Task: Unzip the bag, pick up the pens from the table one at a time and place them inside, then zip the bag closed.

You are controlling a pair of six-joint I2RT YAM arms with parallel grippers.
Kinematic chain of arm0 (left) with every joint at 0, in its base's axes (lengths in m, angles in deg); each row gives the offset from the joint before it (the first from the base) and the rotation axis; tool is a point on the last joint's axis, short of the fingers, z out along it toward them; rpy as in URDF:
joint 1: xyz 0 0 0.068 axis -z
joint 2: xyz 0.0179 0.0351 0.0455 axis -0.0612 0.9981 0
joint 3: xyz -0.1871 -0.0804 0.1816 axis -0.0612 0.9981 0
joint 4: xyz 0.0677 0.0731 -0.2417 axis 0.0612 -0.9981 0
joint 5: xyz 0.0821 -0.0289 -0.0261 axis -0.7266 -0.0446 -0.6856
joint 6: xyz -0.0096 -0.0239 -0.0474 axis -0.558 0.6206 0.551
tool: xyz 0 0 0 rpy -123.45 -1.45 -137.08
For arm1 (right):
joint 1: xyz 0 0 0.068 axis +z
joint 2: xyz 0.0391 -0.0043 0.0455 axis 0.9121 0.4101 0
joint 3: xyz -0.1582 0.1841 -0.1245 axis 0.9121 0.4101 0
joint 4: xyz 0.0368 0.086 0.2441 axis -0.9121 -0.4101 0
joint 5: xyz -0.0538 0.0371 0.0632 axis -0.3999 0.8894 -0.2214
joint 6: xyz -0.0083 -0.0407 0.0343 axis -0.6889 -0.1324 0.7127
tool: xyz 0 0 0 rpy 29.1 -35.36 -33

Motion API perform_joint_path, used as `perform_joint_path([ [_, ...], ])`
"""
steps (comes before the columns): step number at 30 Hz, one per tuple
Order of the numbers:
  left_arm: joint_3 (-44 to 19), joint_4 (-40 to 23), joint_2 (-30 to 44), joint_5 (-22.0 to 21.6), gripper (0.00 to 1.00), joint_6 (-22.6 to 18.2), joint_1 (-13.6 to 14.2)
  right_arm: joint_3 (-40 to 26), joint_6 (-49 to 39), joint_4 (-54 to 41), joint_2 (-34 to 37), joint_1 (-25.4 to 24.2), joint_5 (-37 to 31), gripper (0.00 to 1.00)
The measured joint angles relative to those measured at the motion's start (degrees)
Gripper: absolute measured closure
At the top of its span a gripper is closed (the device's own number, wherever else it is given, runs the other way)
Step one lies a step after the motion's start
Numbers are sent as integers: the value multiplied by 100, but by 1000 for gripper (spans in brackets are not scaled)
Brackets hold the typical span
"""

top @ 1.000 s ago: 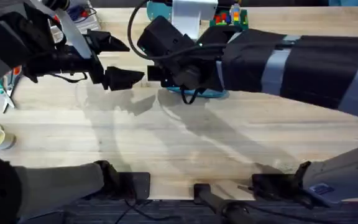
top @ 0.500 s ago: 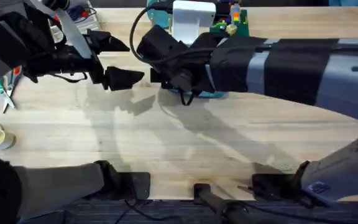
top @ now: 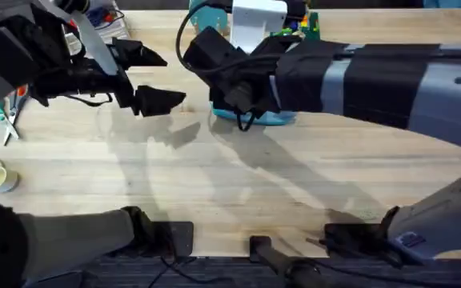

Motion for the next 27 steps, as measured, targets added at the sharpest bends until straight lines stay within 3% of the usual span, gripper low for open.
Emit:
perform_joint_path([
  [6, 0, 0, 2, -4, 7, 0, 0, 0, 39, -44, 0, -15, -42, 946],
  [7, 0, 0, 2, -7, 7, 0, 0, 0, 37, -42, 0, -15, -42, 961],
  [27, 0, -6, 1, -24, 8, -1, 0, -306, -383, -456, 1, -13, 6, 970],
])
